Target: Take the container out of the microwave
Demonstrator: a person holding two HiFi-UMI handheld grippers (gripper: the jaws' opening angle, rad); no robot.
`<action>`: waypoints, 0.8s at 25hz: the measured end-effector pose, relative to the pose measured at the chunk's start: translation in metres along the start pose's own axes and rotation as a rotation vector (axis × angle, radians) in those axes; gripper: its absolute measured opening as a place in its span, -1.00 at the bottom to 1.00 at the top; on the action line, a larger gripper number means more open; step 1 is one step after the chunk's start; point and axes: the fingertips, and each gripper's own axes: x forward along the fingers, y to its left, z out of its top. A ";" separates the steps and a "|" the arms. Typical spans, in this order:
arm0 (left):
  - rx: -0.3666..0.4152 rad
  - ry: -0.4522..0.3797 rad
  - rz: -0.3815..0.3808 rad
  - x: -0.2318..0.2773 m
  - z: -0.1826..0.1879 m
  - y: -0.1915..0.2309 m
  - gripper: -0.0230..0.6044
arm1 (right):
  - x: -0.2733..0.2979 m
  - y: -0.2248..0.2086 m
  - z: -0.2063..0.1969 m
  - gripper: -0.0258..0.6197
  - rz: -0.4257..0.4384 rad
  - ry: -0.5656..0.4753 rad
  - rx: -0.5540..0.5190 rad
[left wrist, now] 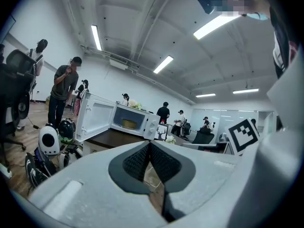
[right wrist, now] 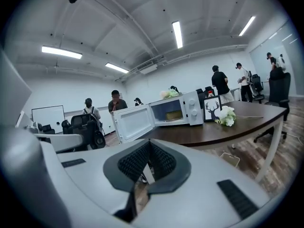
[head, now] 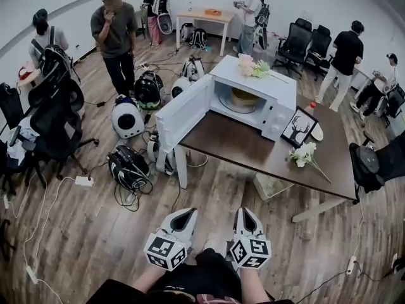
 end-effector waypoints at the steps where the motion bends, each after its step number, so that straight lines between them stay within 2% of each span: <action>1: -0.001 0.000 0.004 0.011 0.001 0.000 -0.90 | 0.009 -0.007 0.004 -0.90 0.006 0.004 -0.009; 6: -0.015 0.000 0.040 0.068 0.004 0.003 -0.90 | 0.048 -0.046 0.022 -0.90 0.018 0.025 -0.024; 11: -0.024 0.021 0.086 0.116 0.002 0.003 -0.90 | 0.081 -0.080 0.031 -0.90 -0.012 0.056 -0.013; 17: -0.032 0.050 0.090 0.148 -0.004 0.002 -0.90 | 0.107 -0.094 0.033 -0.90 0.005 0.083 0.020; 20: -0.028 0.055 0.094 0.162 -0.002 0.006 -0.90 | 0.118 -0.102 0.034 -0.90 -0.028 0.089 0.033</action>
